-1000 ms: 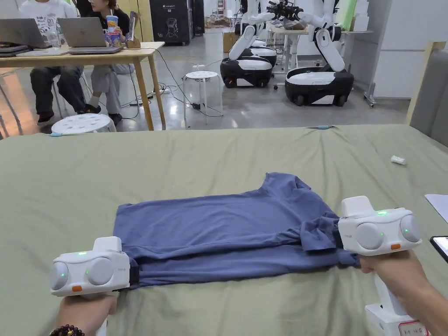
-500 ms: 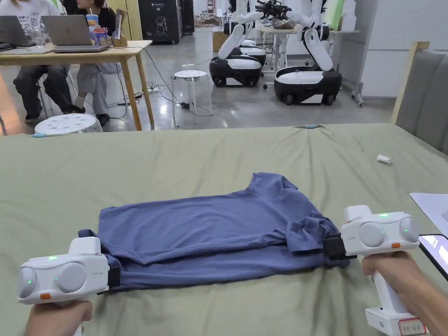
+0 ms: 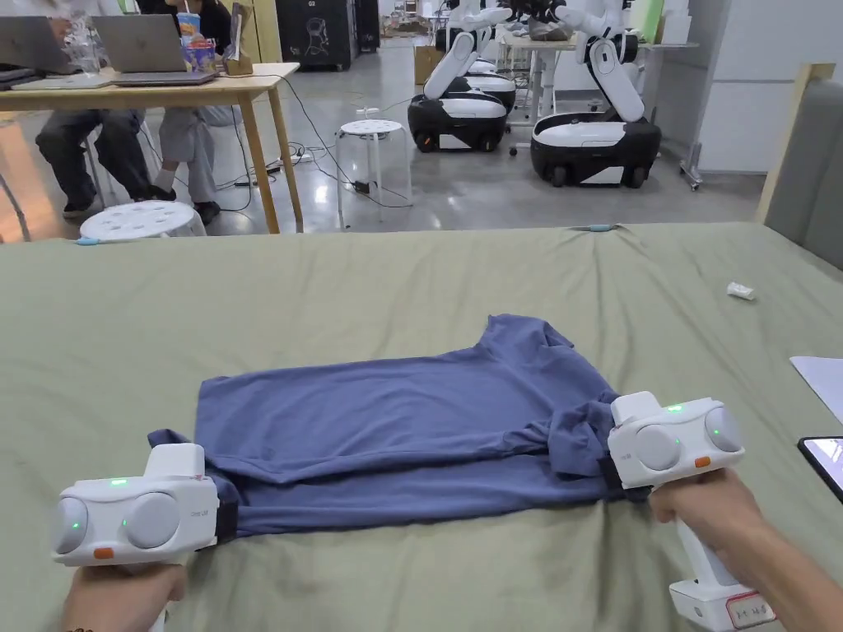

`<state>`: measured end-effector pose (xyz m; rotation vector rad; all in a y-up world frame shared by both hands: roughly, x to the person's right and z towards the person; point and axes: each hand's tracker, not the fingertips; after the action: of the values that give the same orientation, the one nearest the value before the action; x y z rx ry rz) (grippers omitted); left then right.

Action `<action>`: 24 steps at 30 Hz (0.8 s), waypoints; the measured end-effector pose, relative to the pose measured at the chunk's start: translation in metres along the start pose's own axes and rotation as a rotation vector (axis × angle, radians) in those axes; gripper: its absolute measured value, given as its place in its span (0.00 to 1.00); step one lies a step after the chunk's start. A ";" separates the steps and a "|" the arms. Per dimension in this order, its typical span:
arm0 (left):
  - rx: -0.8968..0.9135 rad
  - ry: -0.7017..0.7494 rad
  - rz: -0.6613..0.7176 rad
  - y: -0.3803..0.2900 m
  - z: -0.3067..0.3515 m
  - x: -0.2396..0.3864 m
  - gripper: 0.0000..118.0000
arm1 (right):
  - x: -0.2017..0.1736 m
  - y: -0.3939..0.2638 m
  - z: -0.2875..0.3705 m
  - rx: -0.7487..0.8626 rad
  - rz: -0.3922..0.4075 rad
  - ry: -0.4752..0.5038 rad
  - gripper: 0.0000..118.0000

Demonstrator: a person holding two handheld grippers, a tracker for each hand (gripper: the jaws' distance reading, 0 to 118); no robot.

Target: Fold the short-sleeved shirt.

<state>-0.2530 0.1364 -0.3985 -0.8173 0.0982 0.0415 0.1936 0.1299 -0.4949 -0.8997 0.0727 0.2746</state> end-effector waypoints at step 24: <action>-0.013 -0.004 -0.134 -0.093 0.089 -0.026 0.06 | 0.008 -0.130 0.091 -0.056 0.047 -0.027 0.07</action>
<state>-0.2655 0.1381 -0.2679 -0.8350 0.0390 -0.0828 0.2310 0.1259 -0.3409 -0.9505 0.0614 0.3339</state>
